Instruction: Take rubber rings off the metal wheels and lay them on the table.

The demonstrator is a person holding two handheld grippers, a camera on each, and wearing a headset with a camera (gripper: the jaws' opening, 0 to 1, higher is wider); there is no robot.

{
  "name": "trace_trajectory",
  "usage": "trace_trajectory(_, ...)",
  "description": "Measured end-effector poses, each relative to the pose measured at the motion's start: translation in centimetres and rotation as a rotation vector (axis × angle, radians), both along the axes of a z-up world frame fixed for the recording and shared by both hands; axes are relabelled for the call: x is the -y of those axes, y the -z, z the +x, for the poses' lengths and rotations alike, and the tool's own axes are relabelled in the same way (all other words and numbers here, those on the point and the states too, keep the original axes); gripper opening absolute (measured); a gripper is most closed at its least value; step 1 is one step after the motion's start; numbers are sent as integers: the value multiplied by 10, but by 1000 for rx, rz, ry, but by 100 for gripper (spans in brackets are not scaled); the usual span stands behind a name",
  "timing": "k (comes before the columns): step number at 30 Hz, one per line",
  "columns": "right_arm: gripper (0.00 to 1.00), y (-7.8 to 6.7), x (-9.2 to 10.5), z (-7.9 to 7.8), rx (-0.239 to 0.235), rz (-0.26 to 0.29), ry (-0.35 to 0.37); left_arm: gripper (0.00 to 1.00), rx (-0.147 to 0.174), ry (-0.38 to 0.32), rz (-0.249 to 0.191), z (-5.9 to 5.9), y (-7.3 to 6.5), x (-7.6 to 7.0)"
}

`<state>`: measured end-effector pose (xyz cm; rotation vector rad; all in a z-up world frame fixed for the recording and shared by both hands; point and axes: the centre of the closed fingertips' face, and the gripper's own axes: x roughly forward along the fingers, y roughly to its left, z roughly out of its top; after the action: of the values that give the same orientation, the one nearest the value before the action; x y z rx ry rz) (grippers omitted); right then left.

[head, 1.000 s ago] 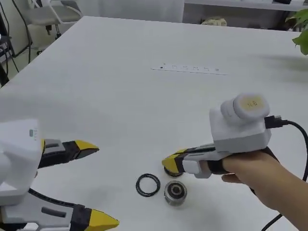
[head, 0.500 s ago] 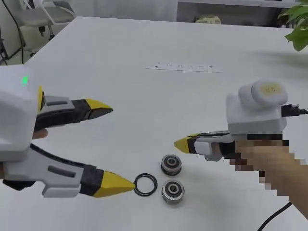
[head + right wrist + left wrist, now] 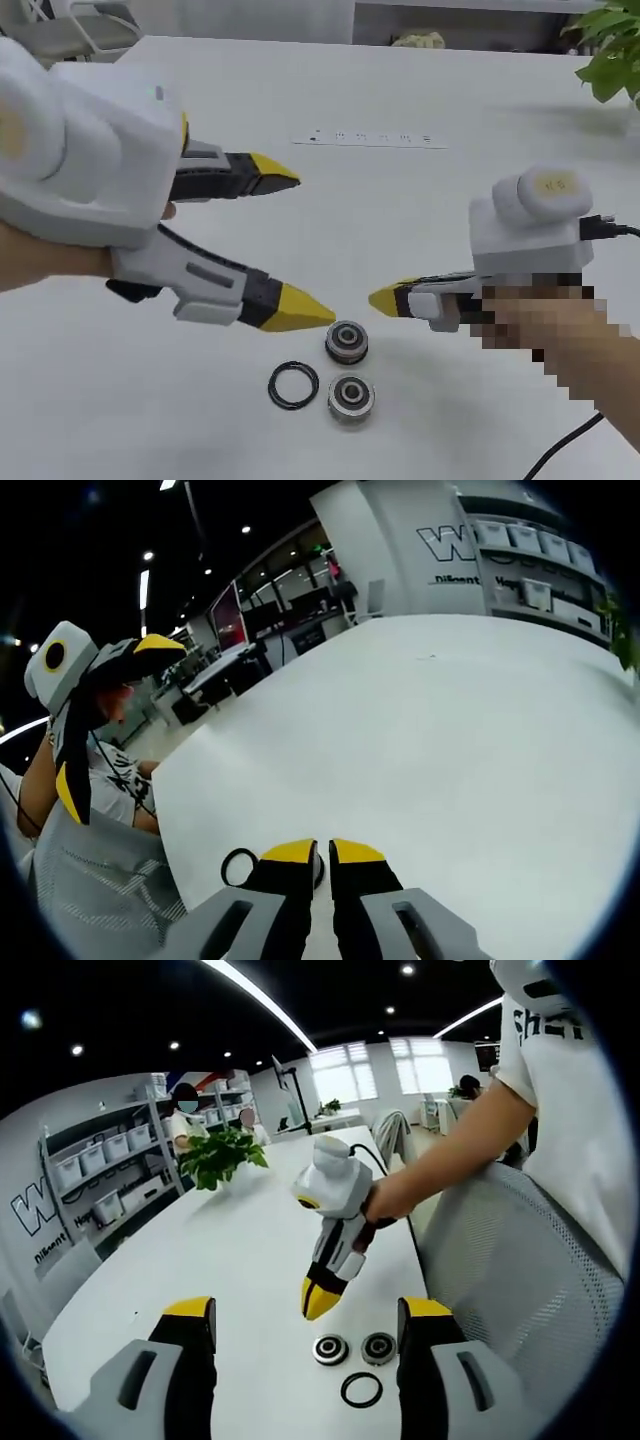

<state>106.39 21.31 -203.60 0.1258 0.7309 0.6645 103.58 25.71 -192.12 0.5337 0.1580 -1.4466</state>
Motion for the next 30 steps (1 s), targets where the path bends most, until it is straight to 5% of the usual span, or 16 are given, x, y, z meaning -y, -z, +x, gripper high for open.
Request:
trace_trajectory(12,3,9,5,-2,-11,-35,-12,57,-20,26,-20,14,35,32)
trace_trajectory(17,3,16,5,-5,-25,-56,-30,52,-29,-16,-18,19,65,34)
trace_trajectory(19,3,21,5,-7,-34,-76,-42,51,-53,-21,25,16,86,31)
trace_trajectory(21,3,25,5,-9,-43,-90,-54,49,-57,-18,36,14,93,31)
trace_trajectory(24,3,30,6,-12,-51,-111,-76,44,-117,-41,19,15,103,30)
trace_trajectory(28,4,35,6,-14,-63,-127,-96,38,-104,-53,58,18,115,28)
trace_trajectory(30,4,38,5,-16,-73,-131,-106,35,-127,-71,44,19,118,29)
